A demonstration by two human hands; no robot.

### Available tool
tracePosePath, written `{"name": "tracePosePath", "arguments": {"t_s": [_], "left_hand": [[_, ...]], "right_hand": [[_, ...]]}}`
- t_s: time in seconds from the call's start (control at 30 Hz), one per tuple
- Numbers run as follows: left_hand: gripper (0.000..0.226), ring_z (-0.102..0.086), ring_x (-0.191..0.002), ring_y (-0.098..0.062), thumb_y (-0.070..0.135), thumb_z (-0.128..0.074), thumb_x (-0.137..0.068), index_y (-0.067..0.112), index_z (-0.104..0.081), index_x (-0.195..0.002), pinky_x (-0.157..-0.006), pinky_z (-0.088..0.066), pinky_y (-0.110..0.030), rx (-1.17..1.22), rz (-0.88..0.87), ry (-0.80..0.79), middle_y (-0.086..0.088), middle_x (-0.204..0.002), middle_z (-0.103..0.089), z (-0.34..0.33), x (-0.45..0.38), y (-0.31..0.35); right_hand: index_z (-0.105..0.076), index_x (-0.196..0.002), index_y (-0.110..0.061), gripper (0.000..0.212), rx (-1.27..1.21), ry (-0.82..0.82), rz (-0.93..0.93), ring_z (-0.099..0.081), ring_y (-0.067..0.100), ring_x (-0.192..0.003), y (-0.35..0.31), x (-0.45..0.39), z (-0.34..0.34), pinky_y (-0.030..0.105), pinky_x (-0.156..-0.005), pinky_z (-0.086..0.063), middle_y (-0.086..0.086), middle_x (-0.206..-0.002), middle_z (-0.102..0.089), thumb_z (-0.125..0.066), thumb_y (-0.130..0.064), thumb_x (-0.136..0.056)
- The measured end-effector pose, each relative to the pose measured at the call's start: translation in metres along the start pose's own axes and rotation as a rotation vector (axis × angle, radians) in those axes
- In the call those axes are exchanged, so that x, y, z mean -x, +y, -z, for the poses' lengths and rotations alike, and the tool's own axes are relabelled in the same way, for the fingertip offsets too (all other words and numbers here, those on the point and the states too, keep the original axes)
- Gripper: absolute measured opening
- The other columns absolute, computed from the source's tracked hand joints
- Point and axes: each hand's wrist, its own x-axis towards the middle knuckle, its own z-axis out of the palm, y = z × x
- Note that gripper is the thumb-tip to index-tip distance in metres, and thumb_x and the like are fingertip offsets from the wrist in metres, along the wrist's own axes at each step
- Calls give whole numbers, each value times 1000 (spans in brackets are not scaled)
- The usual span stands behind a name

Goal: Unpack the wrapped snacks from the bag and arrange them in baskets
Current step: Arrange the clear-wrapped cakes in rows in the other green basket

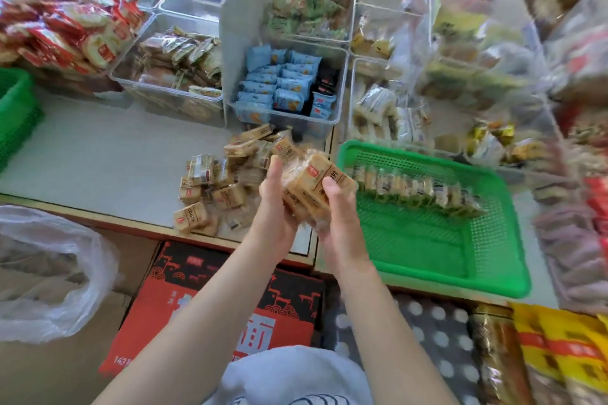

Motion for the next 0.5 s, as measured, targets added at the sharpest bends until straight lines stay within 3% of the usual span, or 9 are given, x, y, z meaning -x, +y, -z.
{"name": "tracePosePath", "arguments": {"t_s": [0.07, 0.13, 0.27, 0.4, 0.5], "left_hand": [[90, -60, -125, -36, 66, -67, -78, 5, -49, -141, -106, -49, -49, -67, 17, 8, -24, -135, -60, -25, -2, -12], [94, -59, -125, -39, 58, -73, -71, 3, -47, -142, -106, -48, -51, -82, 44, 11, -26, -136, -58, -48, -5, -25], [111, -63, -119, -36, 58, -87, -55, 7, -42, -143, -106, -48, -52, -73, 124, 37, -23, -135, -60, -80, -10, -52], [91, -63, -121, -29, 60, -74, -63, 12, -54, -138, -110, -44, -47, -100, 197, 33, -15, -130, -66, -100, -14, -82], [73, -61, -121, -23, 70, -59, -75, 18, -66, -126, -106, -43, -41, -398, 245, 67, -7, -124, -69, -102, -30, -88]], "right_hand": [[-51, -135, -15, 65, -12, 45, 31, -60, 35, -121, -8, 1, 17, 52, -104, -48, 19, -131, -61, -69, -46, -81], [-51, -135, -16, 65, -34, 111, 64, -62, 34, -118, -12, 2, 35, 50, -101, -50, 20, -130, -61, -69, -47, -81], [-48, -140, -16, 75, -238, 177, -2, -65, 21, -107, -19, 2, 69, 29, -81, -52, 17, -128, -64, -72, -45, -75], [-50, -143, -17, 82, -268, 161, -120, -65, 27, -117, -14, -7, 102, 31, -81, -52, 15, -130, -66, -73, -52, -72], [-54, -138, -21, 73, -224, 142, -185, -67, 24, -115, -13, -14, 124, 34, -81, -51, 9, -125, -69, -68, -54, -75]]}}
